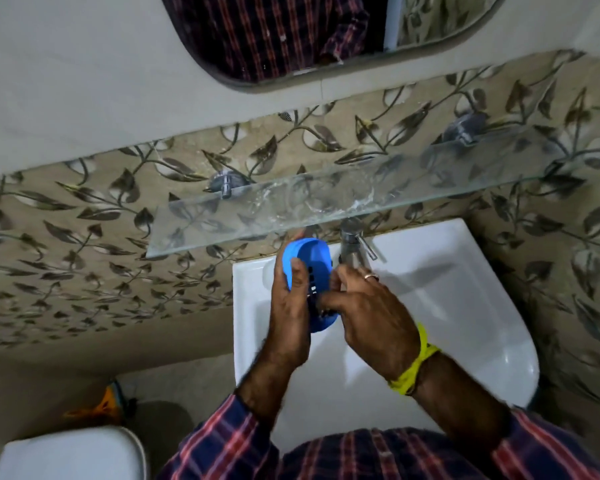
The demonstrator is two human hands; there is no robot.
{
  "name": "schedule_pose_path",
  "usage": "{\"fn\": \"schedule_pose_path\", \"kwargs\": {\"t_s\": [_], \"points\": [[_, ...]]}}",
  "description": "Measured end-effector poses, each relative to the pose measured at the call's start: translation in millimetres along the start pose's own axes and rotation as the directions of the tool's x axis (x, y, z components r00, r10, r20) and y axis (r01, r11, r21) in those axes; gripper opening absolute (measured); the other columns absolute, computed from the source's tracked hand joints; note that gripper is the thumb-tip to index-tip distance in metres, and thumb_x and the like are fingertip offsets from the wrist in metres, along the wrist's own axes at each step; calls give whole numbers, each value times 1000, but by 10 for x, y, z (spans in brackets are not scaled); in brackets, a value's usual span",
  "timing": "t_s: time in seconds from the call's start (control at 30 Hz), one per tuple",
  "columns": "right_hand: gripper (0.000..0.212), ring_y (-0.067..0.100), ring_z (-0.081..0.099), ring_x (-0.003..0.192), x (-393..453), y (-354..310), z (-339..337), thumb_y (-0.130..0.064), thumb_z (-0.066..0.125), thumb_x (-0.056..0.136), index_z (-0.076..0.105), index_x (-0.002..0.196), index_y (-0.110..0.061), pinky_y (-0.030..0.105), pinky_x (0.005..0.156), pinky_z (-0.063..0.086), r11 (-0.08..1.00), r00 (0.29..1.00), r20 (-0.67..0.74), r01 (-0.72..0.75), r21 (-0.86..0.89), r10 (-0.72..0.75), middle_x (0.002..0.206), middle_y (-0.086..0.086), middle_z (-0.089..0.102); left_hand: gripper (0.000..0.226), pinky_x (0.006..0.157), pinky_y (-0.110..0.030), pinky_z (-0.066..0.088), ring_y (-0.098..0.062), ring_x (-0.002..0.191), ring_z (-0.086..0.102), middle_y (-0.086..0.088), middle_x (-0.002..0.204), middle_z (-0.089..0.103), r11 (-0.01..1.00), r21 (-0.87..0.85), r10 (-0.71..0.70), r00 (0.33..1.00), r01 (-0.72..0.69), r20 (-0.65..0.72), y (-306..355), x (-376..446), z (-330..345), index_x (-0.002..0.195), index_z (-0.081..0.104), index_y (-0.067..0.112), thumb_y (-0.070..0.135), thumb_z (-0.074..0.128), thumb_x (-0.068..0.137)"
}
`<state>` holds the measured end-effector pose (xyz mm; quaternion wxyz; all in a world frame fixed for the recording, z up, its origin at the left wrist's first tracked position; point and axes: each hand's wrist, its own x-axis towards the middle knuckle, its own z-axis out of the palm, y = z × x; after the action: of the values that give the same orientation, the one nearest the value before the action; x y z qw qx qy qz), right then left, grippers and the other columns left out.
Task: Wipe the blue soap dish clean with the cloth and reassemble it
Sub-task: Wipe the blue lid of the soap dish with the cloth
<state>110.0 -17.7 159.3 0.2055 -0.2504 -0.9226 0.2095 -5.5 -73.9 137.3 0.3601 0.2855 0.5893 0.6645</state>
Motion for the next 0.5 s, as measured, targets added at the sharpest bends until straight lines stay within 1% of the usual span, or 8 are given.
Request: {"fn": "schedule_pose_path", "kwargs": {"t_s": [0.07, 0.13, 0.2, 0.23, 0.27, 0.33, 0.43, 0.5], "points": [[32, 24, 57, 90, -103, 131, 5, 3, 60, 80, 75, 84, -25, 34, 77, 49, 998, 998, 41, -54, 40, 52, 93, 2, 57, 45, 96, -60, 52, -37, 117, 64, -10, 134, 63, 1000, 13, 13, 998, -13, -53, 43, 53, -47, 133, 54, 42, 54, 64, 91], [37, 17, 61, 89, -148, 275, -29, 13, 63, 75, 76, 80, -21, 26, 83, 49, 944, 975, -48, -196, 264, 216, 90, 1, 61, 24, 85, -57, 59, -34, 103, 72, -4, 118, 72, 995, -97, -7, 989, -8, -146, 46, 92, -102, 121, 59, 34, 31, 61, 98], [41, 11, 66, 88, -112, 364, -65, 18, 64, 76, 75, 78, -21, 26, 91, 51, 755, 875, -112, -333, 565, 471, 88, -1, 71, 14, 85, -62, 57, -39, 102, 70, -11, 109, 72, 980, -199, -81, 966, 32, -245, 28, 110, -100, 114, 61, 25, 20, 59, 100], [42, 11, 68, 87, -84, 364, -76, 17, 63, 78, 75, 78, -23, 31, 92, 53, 616, 818, -72, -368, 697, 570, 87, -3, 74, 15, 89, -67, 53, -46, 107, 66, -18, 114, 69, 969, -241, -127, 956, 63, -263, 14, 110, -66, 115, 60, 23, 19, 59, 100], [41, 11, 69, 85, -66, 351, -71, 15, 63, 81, 75, 78, -24, 34, 89, 55, 489, 781, -11, -380, 785, 624, 86, -5, 76, 19, 91, -66, 53, -46, 108, 65, -19, 116, 68, 960, -267, -158, 952, 86, -261, -4, 101, -26, 118, 59, 22, 19, 60, 100], [38, 9, 70, 82, -49, 318, -45, 12, 64, 83, 76, 82, -25, 30, 79, 55, 358, 760, 57, -369, 857, 647, 86, -6, 77, 23, 84, -51, 57, -28, 99, 68, -6, 110, 71, 965, -250, -146, 960, 84, -241, -32, 79, 53, 122, 58, 23, 20, 59, 99], [31, 8, 70, 81, -75, 318, -54, 12, 65, 83, 73, 95, -16, 19, 72, 55, 278, 735, 18, -279, 919, 678, 88, -5, 76, 21, 78, -34, 59, -11, 93, 66, 8, 103, 71, 991, -134, -34, 965, -1, -262, -28, 66, 73, 121, 57, 22, 18, 56, 101], [25, 11, 70, 78, -107, 377, -106, 8, 67, 81, 70, 100, -8, 25, 71, 58, 168, 688, 40, -232, 958, 725, 85, -2, 76, 19, 76, -24, 56, -4, 91, 66, 15, 99, 70, 998, -32, 47, 964, -57, -262, 4, 58, 28, 120, 57, 22, 17, 55, 102]]}}
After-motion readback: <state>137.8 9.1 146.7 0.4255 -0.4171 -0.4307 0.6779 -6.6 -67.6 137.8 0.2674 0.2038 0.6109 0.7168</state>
